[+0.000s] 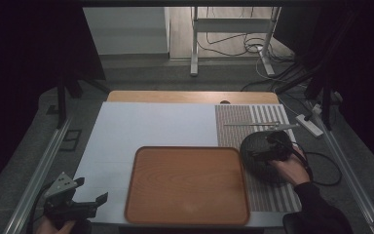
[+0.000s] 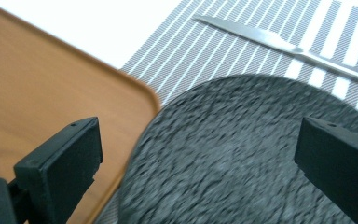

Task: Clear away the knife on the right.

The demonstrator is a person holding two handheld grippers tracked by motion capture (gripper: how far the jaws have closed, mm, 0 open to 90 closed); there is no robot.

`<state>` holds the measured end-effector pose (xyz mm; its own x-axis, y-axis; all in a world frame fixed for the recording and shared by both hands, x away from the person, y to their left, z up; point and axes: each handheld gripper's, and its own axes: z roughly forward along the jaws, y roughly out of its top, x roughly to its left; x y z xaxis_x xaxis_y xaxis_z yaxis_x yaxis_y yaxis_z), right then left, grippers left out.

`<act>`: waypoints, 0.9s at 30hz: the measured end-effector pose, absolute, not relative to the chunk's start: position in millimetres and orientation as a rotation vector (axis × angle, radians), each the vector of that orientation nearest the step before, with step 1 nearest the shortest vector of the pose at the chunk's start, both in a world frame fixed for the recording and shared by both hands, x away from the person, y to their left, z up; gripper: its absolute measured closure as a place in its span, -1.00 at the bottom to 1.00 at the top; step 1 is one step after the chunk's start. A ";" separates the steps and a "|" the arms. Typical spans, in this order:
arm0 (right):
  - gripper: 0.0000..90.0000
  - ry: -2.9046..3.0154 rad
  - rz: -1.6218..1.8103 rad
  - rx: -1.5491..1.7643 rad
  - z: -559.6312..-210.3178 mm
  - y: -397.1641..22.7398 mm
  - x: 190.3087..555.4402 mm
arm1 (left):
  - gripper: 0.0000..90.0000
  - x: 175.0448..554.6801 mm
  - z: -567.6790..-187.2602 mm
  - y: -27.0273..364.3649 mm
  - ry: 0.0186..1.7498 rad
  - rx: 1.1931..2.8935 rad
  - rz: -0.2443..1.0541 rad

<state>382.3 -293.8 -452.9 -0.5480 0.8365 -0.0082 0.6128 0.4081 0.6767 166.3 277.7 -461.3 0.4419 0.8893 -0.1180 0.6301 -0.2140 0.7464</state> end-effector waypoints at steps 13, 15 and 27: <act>-0.96 2.297 0.811 1.345 -460.6 -298.5 429.1 | -0.93 166.4 -461.4 278.2 1.279 1.938 0.435; -0.96 2.291 0.811 1.355 -460.8 -298.8 435.0 | -0.93 166.4 -461.4 278.3 1.280 1.936 0.435; -0.96 2.287 0.730 1.395 -468.1 -297.2 470.4 | -0.93 166.4 -461.5 278.5 1.281 1.934 0.434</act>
